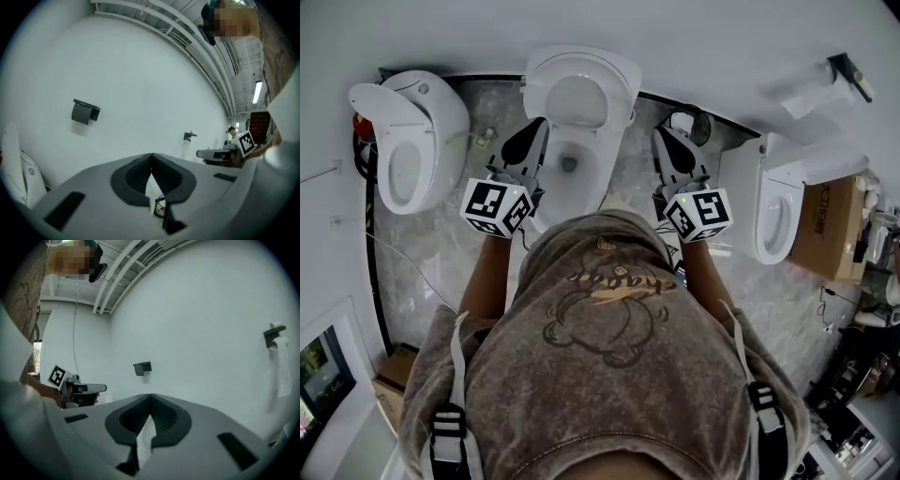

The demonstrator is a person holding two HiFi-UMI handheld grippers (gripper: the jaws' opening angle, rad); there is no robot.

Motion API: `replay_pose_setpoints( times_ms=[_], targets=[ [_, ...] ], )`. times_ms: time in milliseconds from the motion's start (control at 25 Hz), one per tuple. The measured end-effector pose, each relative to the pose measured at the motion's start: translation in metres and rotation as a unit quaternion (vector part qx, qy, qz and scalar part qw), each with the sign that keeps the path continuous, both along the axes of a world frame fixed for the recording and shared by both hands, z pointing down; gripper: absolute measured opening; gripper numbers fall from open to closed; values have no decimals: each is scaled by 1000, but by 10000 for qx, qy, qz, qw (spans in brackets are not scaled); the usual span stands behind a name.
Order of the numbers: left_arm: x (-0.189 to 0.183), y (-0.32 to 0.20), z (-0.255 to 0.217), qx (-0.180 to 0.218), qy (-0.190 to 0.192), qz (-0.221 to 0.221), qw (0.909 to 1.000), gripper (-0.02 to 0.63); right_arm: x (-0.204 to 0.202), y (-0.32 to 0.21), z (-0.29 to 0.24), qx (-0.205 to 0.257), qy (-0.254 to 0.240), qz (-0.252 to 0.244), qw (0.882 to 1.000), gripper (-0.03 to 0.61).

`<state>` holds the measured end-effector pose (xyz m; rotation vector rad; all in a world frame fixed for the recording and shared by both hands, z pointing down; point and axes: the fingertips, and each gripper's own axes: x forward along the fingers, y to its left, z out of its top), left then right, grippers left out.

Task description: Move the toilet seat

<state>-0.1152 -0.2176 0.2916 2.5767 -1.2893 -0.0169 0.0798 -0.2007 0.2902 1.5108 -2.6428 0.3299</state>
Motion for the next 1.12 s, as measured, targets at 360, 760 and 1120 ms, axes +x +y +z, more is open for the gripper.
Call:
replay_pose_setpoints(
  times_ms=[360, 760, 1120],
  targets=[
    [13, 11, 43, -397, 11, -72, 9992, 11, 7, 4, 39, -339, 100, 28, 9994, -2],
    [13, 8, 64, -507, -119, -173, 9985, 11, 5, 1, 67, -549, 164, 20, 9984, -3],
    [11, 5, 62, -472, -189, -197, 9985, 11, 0, -3, 69, -595, 45, 31, 9982, -3]
  ],
)
